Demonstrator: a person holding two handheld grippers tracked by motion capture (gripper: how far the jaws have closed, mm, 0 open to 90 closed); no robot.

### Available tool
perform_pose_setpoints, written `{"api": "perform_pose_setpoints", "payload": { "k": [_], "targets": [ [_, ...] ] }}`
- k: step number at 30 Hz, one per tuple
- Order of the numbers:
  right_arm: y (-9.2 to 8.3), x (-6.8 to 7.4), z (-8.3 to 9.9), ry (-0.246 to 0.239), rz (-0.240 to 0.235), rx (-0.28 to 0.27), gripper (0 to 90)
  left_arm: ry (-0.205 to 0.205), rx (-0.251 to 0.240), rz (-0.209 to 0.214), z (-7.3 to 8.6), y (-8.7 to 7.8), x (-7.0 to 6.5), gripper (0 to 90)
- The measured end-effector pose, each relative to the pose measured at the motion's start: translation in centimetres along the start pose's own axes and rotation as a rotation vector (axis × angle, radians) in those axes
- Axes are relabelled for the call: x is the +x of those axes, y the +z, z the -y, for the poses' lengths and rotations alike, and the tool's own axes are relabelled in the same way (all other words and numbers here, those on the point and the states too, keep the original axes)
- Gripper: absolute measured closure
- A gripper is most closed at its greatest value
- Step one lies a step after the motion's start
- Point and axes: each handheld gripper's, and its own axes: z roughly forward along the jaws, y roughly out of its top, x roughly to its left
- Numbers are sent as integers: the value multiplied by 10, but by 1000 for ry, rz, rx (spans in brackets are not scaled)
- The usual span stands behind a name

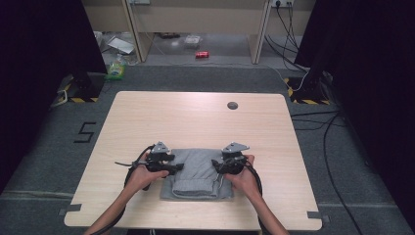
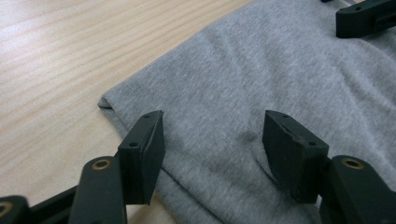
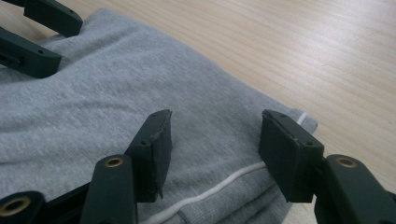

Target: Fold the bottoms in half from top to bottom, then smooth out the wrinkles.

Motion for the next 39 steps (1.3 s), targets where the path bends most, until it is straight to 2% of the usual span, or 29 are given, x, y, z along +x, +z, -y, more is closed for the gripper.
{"api": "perform_pose_setpoints", "payload": {
  "k": [11, 18, 23, 28, 33, 39],
  "targets": [
    [0, -2, 3, -12, -9, -10, 448, -17, -9, 15, 1, 0, 3, 400],
    [2, -1, 3, -19, -2, -9, 449, 6, -4, -7, 1, 1, 0, 400],
    [6, -3, 3, -23, -14, -10, 459, 6, -5, -10, 0, 1, 0, 404],
    [9, -4, 2, -28, -20, -13, 463, 31, 1, -33, -1, 3, -2, 404],
    [9, -5, 2, -29, -24, -12, 464, 34, -1, -38, -1, 4, -3, 404],
    [14, -12, 1, -31, -52, -21, 473, 27, -8, -49, -4, 7, 1, 406]
  ]
}}
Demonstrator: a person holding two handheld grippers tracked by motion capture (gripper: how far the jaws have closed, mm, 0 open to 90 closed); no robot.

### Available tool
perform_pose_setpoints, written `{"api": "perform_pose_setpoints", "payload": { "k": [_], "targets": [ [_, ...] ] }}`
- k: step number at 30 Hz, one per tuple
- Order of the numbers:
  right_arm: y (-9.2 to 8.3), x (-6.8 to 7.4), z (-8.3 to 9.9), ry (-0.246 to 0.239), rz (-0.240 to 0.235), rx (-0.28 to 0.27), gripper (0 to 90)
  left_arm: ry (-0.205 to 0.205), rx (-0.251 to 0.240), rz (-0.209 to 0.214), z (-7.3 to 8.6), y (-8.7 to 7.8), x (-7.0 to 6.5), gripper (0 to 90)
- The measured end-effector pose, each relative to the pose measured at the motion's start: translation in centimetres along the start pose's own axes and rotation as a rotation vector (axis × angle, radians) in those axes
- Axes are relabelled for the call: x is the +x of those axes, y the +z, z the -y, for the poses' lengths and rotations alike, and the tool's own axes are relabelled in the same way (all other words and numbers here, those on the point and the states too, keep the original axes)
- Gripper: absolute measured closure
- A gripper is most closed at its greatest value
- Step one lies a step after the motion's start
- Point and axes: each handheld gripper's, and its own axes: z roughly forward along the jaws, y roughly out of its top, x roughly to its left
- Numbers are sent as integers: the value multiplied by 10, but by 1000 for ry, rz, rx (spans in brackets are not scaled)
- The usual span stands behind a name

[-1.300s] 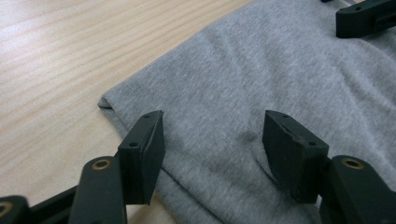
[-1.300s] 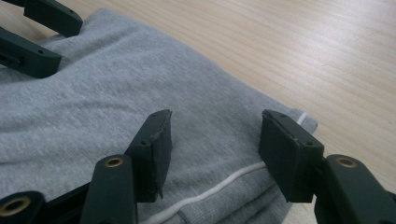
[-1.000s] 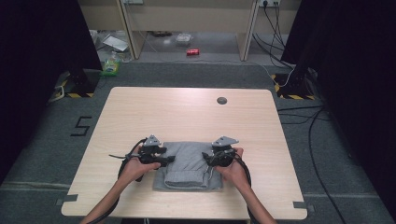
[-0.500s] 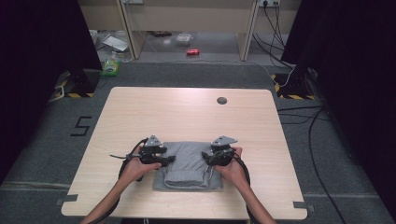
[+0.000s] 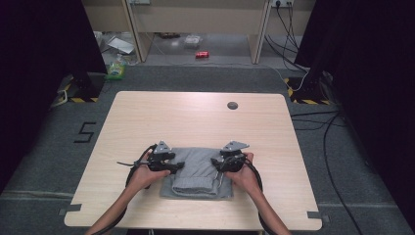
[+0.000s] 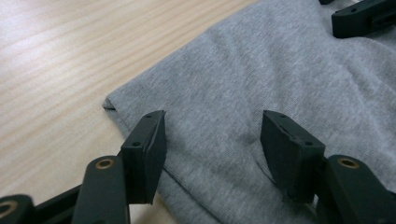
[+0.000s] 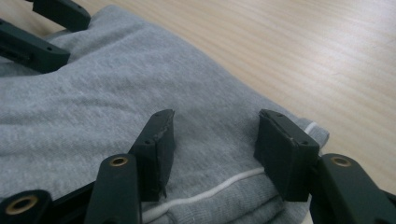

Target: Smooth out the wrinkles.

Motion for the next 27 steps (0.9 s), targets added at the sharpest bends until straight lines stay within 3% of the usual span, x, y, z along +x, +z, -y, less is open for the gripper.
{"api": "perform_pose_setpoints", "payload": {
  "k": [4, 8, 16, 23, 27],
  "targets": [
    [9, -10, -7, -4, 14, -6, 477, -4, -6, -22, -6, 7, 4, 406],
    [16, -21, -17, 11, 14, 23, 476, -19, -12, -33, -14, 15, 13, 407],
    [27, -35, -30, 26, 30, 47, 476, -18, 19, -55, -29, 26, 22, 407],
    [30, -47, -31, 35, 36, 19, 487, -48, 34, -50, -40, 36, 27, 406],
    [30, -51, -29, 43, 28, 0, 496, -36, 39, -48, -41, 36, 29, 404]
  ]
}}
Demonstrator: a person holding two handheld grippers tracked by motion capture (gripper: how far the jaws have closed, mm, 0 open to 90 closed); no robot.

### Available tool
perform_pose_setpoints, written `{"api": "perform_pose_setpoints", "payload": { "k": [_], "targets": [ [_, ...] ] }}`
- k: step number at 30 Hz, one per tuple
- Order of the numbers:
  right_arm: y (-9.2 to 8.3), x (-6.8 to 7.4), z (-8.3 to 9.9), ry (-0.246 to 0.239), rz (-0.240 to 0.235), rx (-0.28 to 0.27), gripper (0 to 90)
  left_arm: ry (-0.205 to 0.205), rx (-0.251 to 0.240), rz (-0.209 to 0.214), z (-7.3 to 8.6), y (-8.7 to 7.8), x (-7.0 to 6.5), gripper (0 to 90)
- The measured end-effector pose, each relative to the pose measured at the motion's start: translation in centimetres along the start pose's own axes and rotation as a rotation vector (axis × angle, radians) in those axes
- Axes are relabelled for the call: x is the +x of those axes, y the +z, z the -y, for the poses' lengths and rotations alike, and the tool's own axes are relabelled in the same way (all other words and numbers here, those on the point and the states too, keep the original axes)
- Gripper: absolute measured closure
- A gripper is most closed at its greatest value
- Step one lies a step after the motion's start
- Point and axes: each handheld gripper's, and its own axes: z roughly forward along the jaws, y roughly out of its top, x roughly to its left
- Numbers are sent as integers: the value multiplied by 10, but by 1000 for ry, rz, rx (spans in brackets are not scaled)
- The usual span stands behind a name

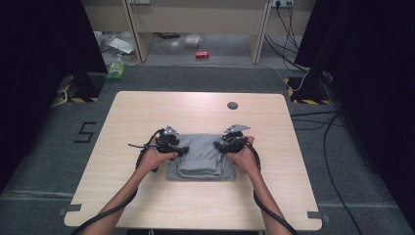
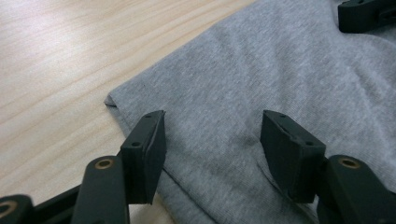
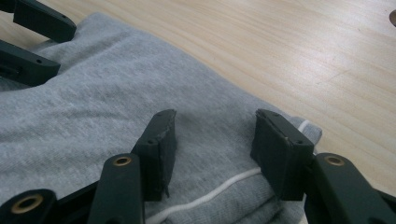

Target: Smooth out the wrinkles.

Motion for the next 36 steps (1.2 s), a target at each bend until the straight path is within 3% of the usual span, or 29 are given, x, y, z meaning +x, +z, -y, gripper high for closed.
{"api": "perform_pose_setpoints", "payload": {
  "k": [2, 8, 15, 20, 26, 29, 36],
  "targets": [
    [0, 0, 1, 0, -3, -4, 495, -13, -11, 17, 2, 0, 2, 408],
    [-6, 2, 3, -18, 11, -3, 479, 2, -26, 30, 5, -2, 4, 417],
    [-18, 3, 5, -22, 24, 5, 463, -3, -39, 21, 7, -2, 2, 416],
    [-23, 4, 5, 1, 43, 6, 432, -11, -46, 27, 8, -2, 3, 409],
    [-23, 3, 6, 37, 29, -11, 410, -20, -75, 49, 11, -2, 4, 383],
    [-23, 4, 6, 39, 31, -15, 401, -19, -49, 66, 9, -5, 6, 380],
    [-22, 8, 5, 57, 33, -14, 360, -33, -54, 75, 11, -6, 5, 369]
  ]
}}
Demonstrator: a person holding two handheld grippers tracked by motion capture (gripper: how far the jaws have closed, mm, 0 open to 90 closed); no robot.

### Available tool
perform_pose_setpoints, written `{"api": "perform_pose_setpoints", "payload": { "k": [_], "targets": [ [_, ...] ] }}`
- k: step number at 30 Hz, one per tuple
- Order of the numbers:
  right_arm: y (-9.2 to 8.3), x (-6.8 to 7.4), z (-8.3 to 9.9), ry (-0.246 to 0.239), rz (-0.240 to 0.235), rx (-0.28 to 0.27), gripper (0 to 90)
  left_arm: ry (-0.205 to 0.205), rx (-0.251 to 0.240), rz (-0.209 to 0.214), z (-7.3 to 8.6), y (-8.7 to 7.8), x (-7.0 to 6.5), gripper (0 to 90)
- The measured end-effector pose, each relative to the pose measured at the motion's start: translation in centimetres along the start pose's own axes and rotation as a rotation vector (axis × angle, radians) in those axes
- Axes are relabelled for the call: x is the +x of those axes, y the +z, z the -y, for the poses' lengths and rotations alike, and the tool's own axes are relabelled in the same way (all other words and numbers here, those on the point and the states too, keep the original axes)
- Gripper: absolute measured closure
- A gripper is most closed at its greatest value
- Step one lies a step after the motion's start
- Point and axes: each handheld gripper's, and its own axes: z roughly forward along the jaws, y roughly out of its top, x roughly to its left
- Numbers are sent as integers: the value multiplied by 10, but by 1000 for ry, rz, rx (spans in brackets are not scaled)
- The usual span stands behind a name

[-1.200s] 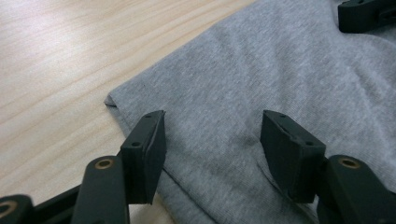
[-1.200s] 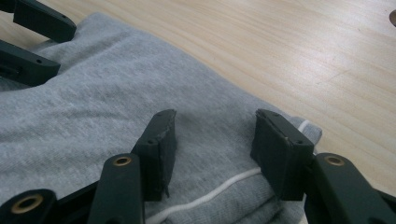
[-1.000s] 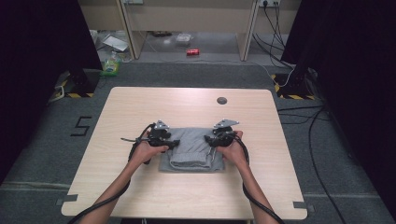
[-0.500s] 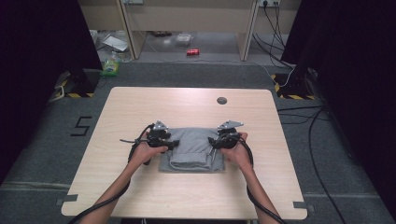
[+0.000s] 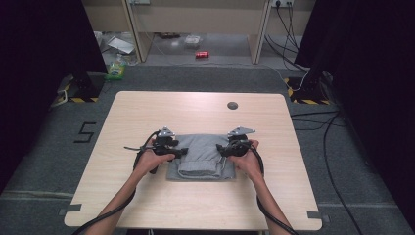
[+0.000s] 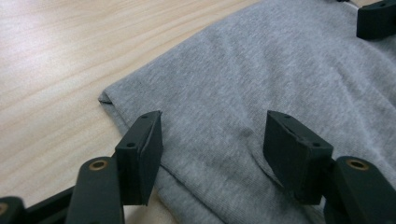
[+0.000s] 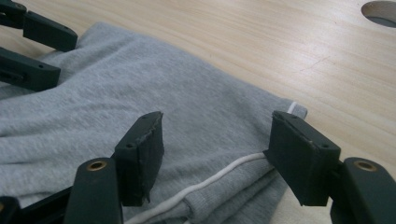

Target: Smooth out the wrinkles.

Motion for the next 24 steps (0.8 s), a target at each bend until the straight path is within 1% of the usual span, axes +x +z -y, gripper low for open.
{"api": "perform_pose_setpoints", "payload": {
  "k": [4, 5, 8, 9, 10, 12, 15, 19, 24],
  "targets": [
    [-3, 0, -3, 31, -11, -6, 342, -3, 6, 1, -1, -2, -1, 346],
    [-5, 0, -3, 47, -14, -8, 341, -2, 6, -1, -1, -3, -1, 342],
    [-8, -2, -4, 65, -11, -26, 335, 5, 3, -8, -1, -6, -3, 330],
    [-9, -3, -4, 71, -12, -24, 334, 7, 1, -7, -1, -7, -3, 328],
    [-9, -3, -4, 73, -10, -25, 333, 9, 2, -5, -1, -8, -3, 326],
    [-10, -4, -4, 78, -5, -28, 332, 13, -10, -6, -4, -12, -5, 324],
    [-12, -4, -5, 81, -5, -35, 329, 11, -19, -2, -6, -18, -7, 319],
    [-15, -2, -7, 78, -5, -39, 324, 15, -5, 7, -5, -22, -8, 317],
    [-18, 1, -9, 66, -10, -46, 319, 23, 1, 5, -2, -25, -10, 317]
  ]
}}
